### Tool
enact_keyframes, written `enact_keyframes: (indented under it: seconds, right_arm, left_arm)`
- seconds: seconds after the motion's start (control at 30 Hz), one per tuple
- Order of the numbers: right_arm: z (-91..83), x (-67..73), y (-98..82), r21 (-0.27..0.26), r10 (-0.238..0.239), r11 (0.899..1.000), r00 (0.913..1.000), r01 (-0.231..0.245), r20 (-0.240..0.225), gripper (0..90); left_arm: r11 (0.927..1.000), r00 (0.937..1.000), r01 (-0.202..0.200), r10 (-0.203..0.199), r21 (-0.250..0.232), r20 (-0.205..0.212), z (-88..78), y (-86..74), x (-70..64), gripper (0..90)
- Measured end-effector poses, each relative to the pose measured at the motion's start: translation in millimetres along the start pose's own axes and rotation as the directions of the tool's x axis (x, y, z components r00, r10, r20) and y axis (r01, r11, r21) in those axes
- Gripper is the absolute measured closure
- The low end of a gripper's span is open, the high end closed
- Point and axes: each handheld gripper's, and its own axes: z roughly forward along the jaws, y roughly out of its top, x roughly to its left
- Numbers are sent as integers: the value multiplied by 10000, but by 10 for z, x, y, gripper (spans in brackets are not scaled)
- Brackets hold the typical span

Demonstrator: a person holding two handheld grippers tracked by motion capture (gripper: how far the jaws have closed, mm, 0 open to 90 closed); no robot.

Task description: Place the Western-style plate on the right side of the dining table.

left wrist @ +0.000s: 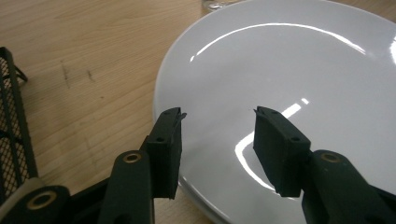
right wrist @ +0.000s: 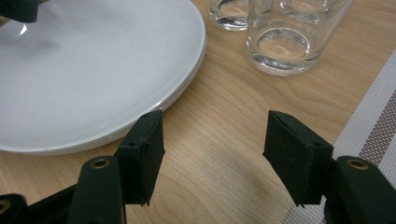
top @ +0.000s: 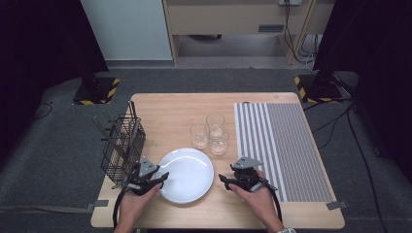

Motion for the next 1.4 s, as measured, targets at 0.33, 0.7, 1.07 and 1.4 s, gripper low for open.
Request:
enact_keyframes:
  seconds: [0.33,0.7,1.07,1.4]
  right_arm:
    - [9,5,-4,28,-61,10000,10000,61,-38,374]
    - [6,4,-5,40,-48,10000,10000,48,-20,374]
    - [13,8,-6,61,-100,9999,9999,101,-49,372]
    - [13,13,-5,25,-109,9999,9999,109,-59,372]
  left_arm:
    - [9995,9995,137,-128,296,-290,24,-31,38,528]
    - [9998,9992,-37,44,179,-393,7,-8,27,544]
    - [9991,9992,-111,127,417,-376,30,-27,38,561]
    - [9986,9989,-223,241,474,-394,50,-25,22,562]
